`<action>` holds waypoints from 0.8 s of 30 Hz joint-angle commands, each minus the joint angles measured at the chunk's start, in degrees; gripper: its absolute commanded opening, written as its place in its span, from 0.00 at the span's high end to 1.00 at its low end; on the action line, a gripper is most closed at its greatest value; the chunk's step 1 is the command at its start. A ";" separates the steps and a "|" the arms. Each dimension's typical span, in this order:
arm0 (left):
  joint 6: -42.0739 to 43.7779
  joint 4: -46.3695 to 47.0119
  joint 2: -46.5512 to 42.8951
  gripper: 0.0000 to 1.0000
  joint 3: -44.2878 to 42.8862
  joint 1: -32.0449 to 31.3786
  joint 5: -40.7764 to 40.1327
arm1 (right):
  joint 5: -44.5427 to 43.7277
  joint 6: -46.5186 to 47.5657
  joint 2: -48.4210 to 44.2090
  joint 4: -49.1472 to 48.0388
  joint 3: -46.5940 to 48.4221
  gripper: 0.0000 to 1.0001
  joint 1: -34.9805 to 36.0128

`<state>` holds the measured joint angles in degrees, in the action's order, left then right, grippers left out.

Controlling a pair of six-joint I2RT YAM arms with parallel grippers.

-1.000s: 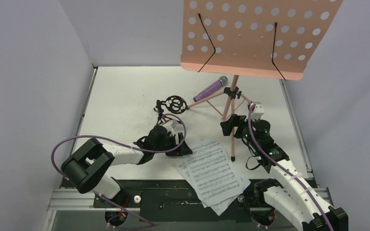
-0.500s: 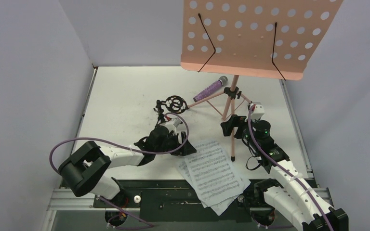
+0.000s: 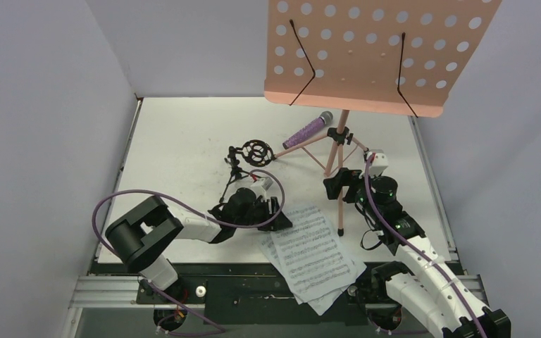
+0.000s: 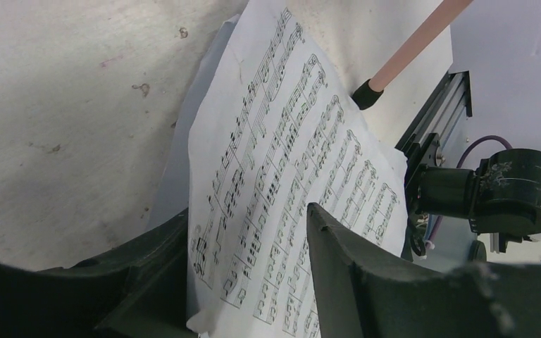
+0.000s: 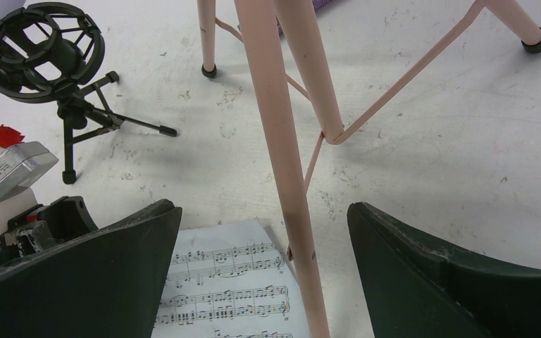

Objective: Set up the instrument practice props

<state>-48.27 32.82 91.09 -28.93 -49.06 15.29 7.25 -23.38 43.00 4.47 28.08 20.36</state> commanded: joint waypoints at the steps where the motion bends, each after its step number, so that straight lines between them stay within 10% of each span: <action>1: -1.12 5.63 1.73 0.53 -3.68 -1.09 -0.49 | -0.90 0.09 -1.12 -1.22 2.66 0.08 0.33; 16: 3.44 -1.51 -5.17 0.99 -4.21 -2.05 -3.66 | -0.92 0.44 -2.14 -0.16 3.72 0.09 0.42; 24: 7.49 -4.61 -19.54 1.00 -0.97 -2.06 -3.97 | 1.14 0.73 -3.62 -0.16 4.64 0.10 0.34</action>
<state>-44.51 29.39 79.15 -30.76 -50.92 12.34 7.38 -23.14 41.58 5.58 29.76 20.36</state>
